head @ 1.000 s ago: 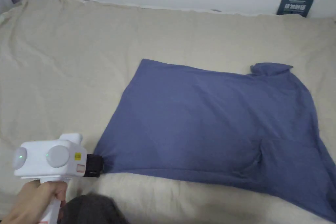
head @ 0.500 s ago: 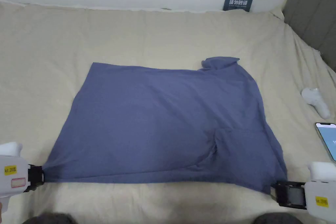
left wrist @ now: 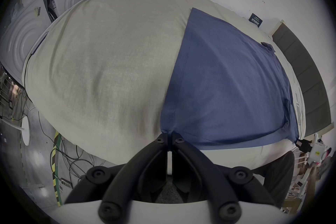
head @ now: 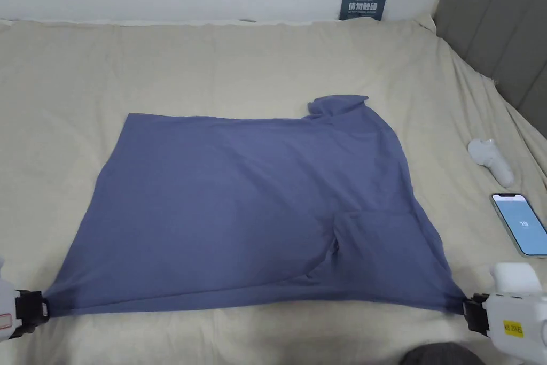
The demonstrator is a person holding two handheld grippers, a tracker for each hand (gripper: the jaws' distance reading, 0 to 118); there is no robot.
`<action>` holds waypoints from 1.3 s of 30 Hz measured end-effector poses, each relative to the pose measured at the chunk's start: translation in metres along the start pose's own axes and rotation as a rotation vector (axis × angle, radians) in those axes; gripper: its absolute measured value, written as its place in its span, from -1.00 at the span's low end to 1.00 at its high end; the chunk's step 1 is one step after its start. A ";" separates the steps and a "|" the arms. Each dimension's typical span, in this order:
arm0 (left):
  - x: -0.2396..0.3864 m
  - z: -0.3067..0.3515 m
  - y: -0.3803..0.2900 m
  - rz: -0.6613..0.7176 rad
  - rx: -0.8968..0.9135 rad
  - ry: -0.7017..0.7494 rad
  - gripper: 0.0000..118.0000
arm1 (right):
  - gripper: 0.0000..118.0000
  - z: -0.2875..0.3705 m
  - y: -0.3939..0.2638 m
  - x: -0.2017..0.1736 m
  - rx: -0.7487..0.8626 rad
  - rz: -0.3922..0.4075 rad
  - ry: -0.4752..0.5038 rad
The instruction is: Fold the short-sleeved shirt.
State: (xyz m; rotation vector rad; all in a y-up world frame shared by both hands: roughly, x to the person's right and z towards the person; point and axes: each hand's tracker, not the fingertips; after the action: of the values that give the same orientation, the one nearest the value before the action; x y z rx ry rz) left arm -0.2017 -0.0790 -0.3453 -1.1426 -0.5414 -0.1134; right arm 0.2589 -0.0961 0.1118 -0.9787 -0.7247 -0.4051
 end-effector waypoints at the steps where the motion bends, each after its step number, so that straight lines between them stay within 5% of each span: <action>1: 0.000 0.000 0.000 -0.002 0.002 0.000 -0.96 | -1.00 0.002 0.001 0.000 0.002 0.000 0.000; 21: 0.023 0.018 0.080 -0.061 0.112 -0.012 -0.96 | -1.00 0.024 0.084 -0.017 0.123 0.011 -0.011; 39: 0.075 -0.104 0.215 -0.039 0.047 0.041 -0.96 | -1.00 -0.096 0.231 -0.035 0.029 0.053 -0.109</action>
State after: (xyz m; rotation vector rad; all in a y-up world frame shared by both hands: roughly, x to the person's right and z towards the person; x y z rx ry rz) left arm -0.0232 -0.0660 -0.5211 -1.0818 -0.5282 -0.1569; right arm 0.4113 -0.0609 -0.0866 -0.9961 -0.7994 -0.2959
